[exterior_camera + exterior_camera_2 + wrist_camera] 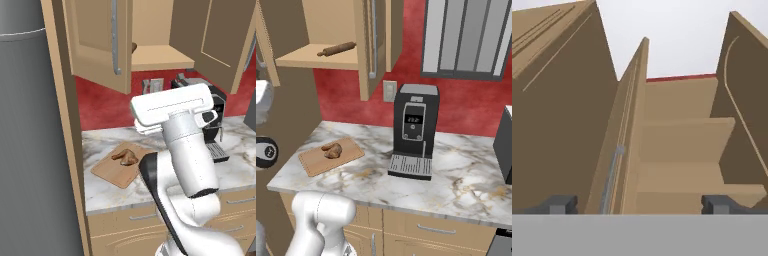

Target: Open the cabinet, retrieve the rolling pin, and place it next to the meat on the cutting board to prepare for tenderizing.

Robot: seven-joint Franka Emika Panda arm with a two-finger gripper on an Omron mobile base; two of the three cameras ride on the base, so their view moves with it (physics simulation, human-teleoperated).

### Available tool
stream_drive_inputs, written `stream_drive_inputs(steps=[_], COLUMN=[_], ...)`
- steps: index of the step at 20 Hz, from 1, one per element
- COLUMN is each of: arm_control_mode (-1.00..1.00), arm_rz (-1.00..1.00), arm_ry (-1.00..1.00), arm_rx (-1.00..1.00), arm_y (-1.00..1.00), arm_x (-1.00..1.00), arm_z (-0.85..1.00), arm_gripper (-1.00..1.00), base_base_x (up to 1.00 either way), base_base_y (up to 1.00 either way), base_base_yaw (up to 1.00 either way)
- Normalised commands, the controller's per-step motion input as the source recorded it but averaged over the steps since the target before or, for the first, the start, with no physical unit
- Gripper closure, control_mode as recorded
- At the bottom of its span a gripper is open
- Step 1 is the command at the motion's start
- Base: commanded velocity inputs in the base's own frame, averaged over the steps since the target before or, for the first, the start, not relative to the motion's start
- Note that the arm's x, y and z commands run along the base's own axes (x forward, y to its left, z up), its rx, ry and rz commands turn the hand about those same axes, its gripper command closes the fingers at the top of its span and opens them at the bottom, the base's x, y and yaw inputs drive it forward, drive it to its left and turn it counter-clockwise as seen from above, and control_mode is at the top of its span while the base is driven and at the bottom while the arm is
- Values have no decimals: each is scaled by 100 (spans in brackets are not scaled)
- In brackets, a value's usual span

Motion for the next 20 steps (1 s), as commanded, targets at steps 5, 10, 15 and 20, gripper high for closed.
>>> stream_drive_inputs(steps=[5,10,15,20], arm_control_mode=[-100,-100,-100,-100], arm_rz=[5,6,13,17], arm_ry=[-6,1,9,14], arm_rx=[19,20,16,14], arm_y=[-63,-36,-18,-13], arm_x=[-11,6,17,31], arm_z=[6,8,1,0], arm_gripper=[-100,-100,-100,-100], base_base_x=[0,0,0,0], base_base_y=[0,0,0,0], base_base_yaw=[0,0,0,0])
